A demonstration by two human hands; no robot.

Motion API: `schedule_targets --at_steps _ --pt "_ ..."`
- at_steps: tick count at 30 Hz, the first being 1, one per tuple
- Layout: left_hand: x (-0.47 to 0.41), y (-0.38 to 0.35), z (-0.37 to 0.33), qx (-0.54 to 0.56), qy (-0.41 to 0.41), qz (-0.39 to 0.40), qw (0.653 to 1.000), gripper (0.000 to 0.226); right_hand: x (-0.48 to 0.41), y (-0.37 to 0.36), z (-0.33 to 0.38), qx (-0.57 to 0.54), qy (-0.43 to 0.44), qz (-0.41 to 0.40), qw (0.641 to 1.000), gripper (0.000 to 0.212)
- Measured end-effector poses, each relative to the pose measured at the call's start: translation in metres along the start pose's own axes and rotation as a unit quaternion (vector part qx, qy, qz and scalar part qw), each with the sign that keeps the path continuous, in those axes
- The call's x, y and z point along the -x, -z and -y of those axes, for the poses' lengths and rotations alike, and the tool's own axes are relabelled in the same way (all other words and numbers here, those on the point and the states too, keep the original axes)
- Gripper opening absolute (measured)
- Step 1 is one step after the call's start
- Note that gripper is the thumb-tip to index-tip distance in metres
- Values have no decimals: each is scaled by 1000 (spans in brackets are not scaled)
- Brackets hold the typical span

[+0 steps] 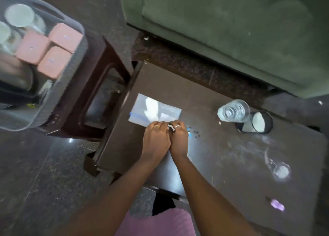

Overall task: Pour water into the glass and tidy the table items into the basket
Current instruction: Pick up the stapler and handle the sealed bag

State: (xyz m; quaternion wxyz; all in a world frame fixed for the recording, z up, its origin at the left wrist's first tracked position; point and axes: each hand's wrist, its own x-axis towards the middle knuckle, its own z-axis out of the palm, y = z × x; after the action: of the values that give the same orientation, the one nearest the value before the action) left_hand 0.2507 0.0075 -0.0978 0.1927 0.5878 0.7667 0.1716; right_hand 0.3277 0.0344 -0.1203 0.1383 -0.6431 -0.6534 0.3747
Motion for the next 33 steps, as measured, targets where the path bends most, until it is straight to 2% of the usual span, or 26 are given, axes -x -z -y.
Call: schedule_targets --at_steps 2,6,10,13,17,21,24,28,31,33 --pt "9 -22 -17 -4 -24 50 998 23 9 15 -30 4 -53 -28 998 19" --pt "14 -62 -33 -17 -5 130 991 46 28 51 -90 34 -156 -103 982 24" --pt "8 -90 -45 -66 2 157 985 69 54 100 -163 96 -265 -206 937 23" --pt "8 -103 -51 -92 7 167 982 69 72 133 -208 149 -342 -242 896 26" --pt "9 -113 -59 -120 32 153 980 64 89 168 -252 161 -445 -275 837 36" --pt "9 -119 -59 -160 3 166 973 58 102 197 -287 141 -513 -283 798 42" --pt "12 -120 -62 -143 7 169 975 54 108 207 -306 112 -531 -258 799 44" --pt "17 -126 -75 -116 -34 173 977 58 110 209 -314 106 -535 -216 810 28" --pt "24 -131 -88 -101 -70 174 977 58 108 198 -303 122 -494 -221 832 26" --pt "30 -134 -95 -80 -86 181 976 58 105 184 -287 124 -434 -222 864 24"
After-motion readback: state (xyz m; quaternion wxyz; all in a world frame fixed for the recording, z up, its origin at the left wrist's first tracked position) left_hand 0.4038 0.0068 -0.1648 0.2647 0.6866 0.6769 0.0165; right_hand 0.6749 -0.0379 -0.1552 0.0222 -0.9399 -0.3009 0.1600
